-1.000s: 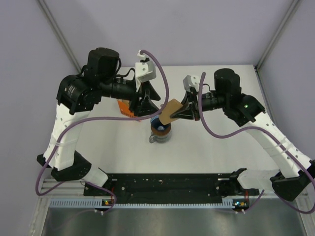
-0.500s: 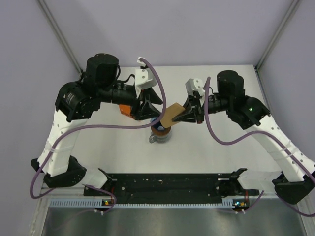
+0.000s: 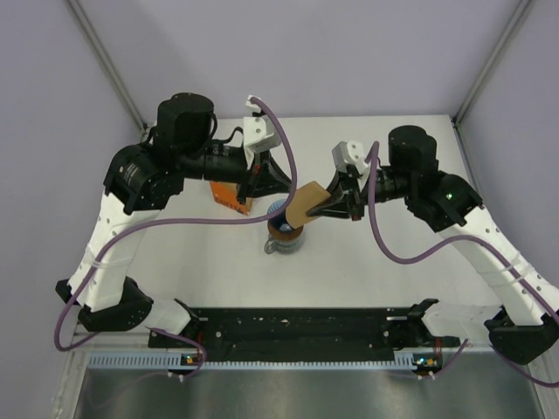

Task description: Place the coffee filter in the dripper

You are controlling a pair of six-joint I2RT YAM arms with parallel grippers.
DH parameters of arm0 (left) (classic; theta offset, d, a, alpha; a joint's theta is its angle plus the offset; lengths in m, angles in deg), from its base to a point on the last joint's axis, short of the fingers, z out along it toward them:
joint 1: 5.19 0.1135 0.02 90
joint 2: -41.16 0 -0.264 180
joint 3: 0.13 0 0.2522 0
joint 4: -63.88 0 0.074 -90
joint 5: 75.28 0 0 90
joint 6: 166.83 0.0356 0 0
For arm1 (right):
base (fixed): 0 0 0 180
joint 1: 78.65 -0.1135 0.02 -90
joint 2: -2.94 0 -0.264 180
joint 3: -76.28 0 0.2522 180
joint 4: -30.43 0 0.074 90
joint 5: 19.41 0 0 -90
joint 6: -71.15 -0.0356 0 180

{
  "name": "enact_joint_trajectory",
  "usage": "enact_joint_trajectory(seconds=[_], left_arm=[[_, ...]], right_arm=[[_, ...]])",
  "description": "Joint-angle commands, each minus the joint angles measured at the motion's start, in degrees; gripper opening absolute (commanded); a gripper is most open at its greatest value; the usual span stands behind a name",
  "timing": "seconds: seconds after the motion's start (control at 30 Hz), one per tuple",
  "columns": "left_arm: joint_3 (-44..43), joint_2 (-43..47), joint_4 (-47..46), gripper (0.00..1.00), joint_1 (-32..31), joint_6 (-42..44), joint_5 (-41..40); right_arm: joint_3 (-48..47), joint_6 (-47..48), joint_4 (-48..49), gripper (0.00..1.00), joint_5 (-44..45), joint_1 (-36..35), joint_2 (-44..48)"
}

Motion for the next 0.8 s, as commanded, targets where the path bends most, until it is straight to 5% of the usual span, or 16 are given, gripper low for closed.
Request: enact_joint_trajectory(seconds=[0.0, 0.77], left_arm=[[0.6, 1.1, -2.9, 0.0, -0.2, -1.6, 1.1], [2.1, 1.9, -3.6, 0.18, -0.2, -4.9, 2.0]], right_arm=[[-2.2, 1.3, 0.4, 0.0, -0.6, -0.7, 1.5], [-2.1, 1.3, 0.2, 0.0, 3.9, -0.7, 0.5]])
